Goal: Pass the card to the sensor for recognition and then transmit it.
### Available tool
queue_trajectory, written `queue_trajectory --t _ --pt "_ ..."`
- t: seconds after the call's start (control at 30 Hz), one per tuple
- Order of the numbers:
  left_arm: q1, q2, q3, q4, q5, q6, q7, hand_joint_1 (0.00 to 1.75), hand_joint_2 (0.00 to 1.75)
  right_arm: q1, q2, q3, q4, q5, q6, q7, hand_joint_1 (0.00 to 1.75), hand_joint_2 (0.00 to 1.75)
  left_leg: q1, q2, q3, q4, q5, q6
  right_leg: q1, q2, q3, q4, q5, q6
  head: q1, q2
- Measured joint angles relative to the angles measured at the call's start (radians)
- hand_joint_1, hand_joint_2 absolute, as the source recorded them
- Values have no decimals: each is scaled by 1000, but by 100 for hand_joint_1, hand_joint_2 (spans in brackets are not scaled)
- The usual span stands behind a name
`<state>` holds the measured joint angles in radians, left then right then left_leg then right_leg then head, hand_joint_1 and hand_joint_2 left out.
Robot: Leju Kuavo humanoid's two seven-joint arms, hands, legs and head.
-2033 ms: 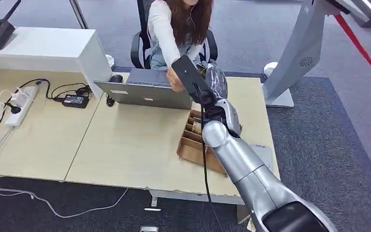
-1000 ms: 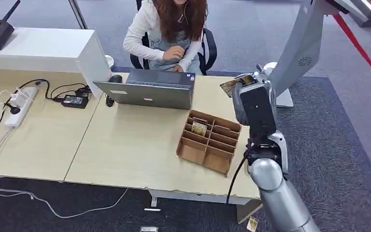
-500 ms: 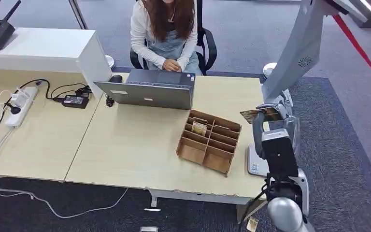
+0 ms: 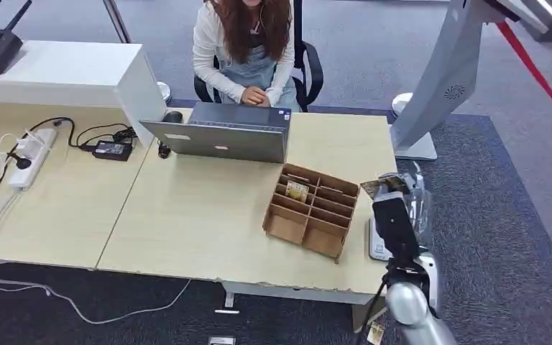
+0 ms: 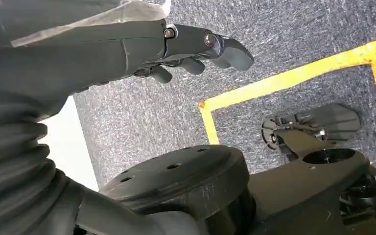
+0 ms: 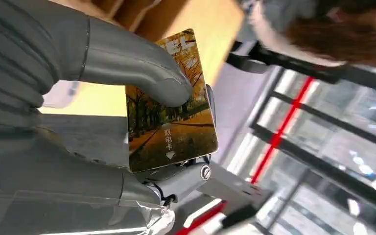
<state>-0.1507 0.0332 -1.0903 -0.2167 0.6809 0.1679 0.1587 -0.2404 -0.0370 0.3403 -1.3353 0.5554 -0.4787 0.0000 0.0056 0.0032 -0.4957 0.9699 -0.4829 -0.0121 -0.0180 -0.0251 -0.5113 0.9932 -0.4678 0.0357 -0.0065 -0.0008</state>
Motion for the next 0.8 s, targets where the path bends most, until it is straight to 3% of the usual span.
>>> queue_trajectory --t 0.4,0.8 --pt "0 0 2 0 11 0 10 0 175 -6 -3 -60 244 81 -39 52 175 175 0 0 0 0 0 0 0 0 -1 0 0 0 0 0" --pt "3 -1 4 0 12 8 -4 0 175 -4 -4 -115 313 117 -43 69 175 175 0 0 0 0 0 0 0 0 -1 0 0 0 0 0"
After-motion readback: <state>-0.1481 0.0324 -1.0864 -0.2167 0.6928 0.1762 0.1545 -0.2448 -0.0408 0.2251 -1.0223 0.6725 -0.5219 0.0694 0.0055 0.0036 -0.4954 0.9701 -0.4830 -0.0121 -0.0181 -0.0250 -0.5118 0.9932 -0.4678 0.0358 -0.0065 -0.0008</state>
